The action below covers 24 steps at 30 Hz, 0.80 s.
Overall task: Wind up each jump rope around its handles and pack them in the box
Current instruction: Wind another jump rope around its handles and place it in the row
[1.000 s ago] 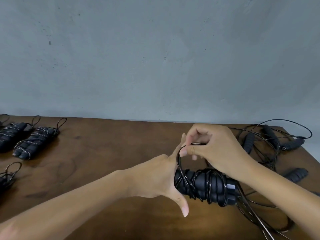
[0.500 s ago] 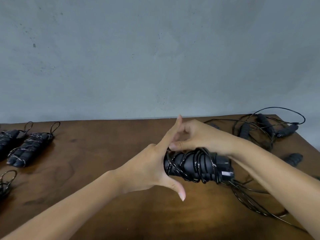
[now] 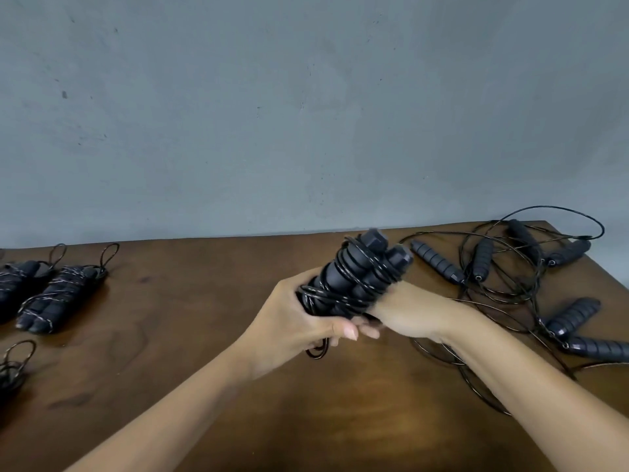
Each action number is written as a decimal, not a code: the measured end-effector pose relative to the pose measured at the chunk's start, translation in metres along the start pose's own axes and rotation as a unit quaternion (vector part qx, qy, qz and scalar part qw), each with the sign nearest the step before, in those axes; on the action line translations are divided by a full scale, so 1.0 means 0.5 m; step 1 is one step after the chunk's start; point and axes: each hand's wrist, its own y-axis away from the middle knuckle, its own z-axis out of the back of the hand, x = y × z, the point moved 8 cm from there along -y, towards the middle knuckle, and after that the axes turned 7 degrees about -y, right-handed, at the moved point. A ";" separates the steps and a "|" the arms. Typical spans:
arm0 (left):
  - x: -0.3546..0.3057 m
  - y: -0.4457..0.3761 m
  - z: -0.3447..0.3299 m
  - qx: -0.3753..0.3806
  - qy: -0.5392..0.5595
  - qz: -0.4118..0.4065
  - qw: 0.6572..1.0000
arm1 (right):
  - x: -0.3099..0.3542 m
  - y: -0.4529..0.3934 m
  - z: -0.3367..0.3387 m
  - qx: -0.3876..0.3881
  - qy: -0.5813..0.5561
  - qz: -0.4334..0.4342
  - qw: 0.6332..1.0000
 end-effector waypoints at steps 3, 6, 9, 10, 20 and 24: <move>0.017 0.001 0.010 -0.022 0.049 -0.003 0.999 | 0.046 0.032 -0.015 -0.033 -0.048 0.049 0.997; 0.039 0.004 0.009 -0.041 0.069 0.014 0.997 | 0.014 0.032 -0.017 -0.077 -0.042 0.045 0.995; 0.069 0.005 0.014 -0.086 0.086 0.043 0.992 | 0.010 0.046 -0.026 -0.106 -0.034 0.030 0.993; 0.081 0.004 0.015 -0.099 0.097 0.054 0.989 | 0.004 0.049 -0.026 -0.118 -0.039 0.030 0.992; 0.151 0.007 -0.060 -0.045 0.261 0.202 0.943 | -0.050 0.068 -0.049 -0.308 -0.088 0.042 0.946; 0.152 0.019 -0.085 0.033 0.371 0.242 0.896 | -0.063 0.081 -0.045 -0.304 -0.131 0.051 0.942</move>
